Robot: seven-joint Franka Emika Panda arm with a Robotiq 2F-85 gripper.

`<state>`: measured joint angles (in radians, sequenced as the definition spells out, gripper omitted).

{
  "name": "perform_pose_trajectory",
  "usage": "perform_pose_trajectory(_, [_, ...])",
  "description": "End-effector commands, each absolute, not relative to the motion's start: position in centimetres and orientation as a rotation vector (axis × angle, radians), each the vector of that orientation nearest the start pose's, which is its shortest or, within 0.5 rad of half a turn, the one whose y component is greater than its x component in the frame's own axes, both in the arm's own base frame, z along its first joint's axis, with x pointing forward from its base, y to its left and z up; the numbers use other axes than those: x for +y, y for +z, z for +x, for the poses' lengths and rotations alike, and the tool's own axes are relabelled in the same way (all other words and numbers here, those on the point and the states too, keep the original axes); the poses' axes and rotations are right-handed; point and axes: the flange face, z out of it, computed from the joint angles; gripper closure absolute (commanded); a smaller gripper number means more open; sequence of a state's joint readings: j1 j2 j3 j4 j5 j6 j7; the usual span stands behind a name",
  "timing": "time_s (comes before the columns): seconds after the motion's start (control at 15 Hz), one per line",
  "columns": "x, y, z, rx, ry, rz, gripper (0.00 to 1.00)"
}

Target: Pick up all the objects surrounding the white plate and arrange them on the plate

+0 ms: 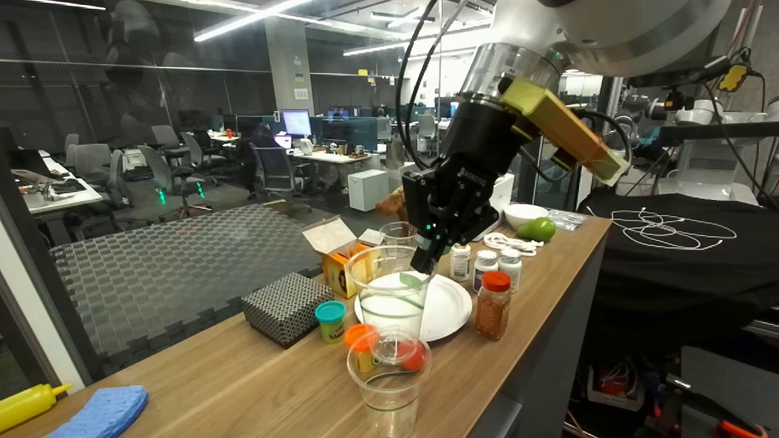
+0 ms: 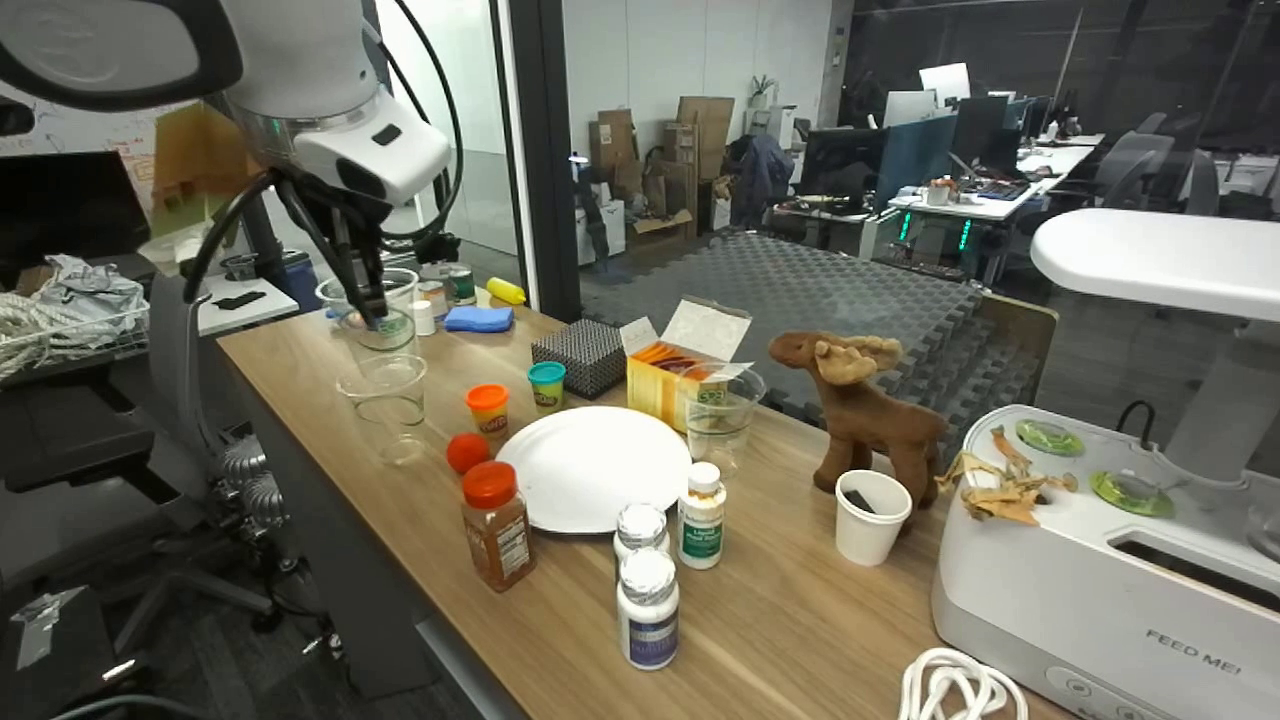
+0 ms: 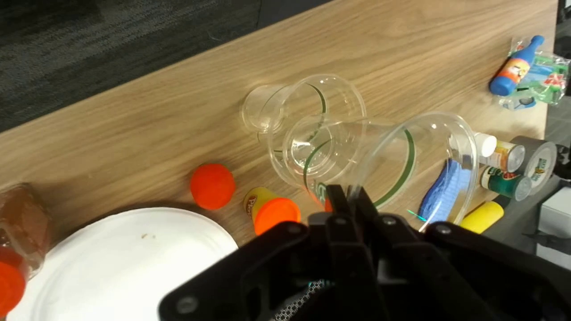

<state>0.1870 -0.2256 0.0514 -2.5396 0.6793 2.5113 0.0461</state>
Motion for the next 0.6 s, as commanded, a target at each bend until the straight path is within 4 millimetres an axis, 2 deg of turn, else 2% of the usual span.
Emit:
perform_pose_trajectory(0.0, [11.7,36.5,45.2,0.380,-0.138,-2.615,0.94])
perform_pose_trajectory(0.2, [12.4,35.3,45.3,0.348,-0.107,-2.620,0.93])
perform_pose_trajectory(0.27, [12.7,35.1,45.3,0.347,-0.107,-2.626,0.68])
perform_pose_trajectory(0.33, [12.8,34.7,45.4,0.354,-0.107,-2.631,0.68])
perform_pose_trajectory(0.4, [12.9,34.6,45.4,0.353,-0.105,-2.635,0.64])
perform_pose_trajectory(0.53, [12.9,34.6,45.4,0.356,-0.108,-2.636,0.48])
